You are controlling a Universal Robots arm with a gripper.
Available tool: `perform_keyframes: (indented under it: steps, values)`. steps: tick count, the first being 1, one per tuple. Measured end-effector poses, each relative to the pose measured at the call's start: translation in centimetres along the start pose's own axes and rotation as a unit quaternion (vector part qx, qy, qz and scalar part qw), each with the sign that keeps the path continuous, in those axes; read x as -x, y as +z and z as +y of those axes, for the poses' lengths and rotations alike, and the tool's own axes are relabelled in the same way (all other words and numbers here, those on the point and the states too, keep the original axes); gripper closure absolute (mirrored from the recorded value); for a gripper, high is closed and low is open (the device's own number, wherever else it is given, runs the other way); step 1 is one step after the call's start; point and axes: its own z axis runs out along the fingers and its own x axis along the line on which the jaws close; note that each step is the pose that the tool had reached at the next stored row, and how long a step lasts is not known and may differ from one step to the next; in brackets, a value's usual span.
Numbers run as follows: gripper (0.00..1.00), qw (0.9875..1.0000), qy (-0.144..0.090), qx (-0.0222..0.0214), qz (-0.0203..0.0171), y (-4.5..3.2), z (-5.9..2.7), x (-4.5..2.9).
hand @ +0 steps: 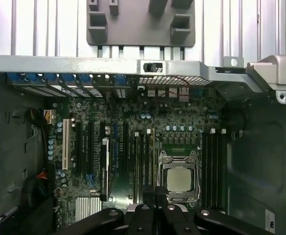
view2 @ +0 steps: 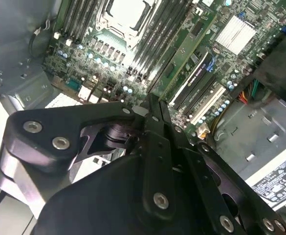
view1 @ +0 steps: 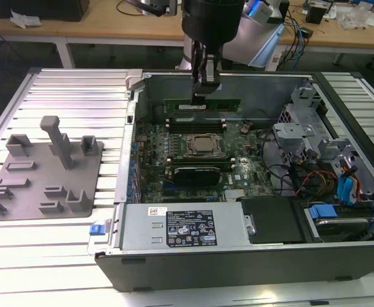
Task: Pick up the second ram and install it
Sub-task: 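Pick up the second ram and move it above second insertion slot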
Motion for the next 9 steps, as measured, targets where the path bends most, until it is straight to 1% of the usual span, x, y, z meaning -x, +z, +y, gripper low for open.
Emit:
perform_keyframes:
  steps: [7,9]
  values:
    - [0.91,1.0,0.0,0.0001,0.0,0.6,-0.3,0.62]
    - [0.91,1.0,0.0,0.0004,0.0001,0.95,-0.42,0.87]
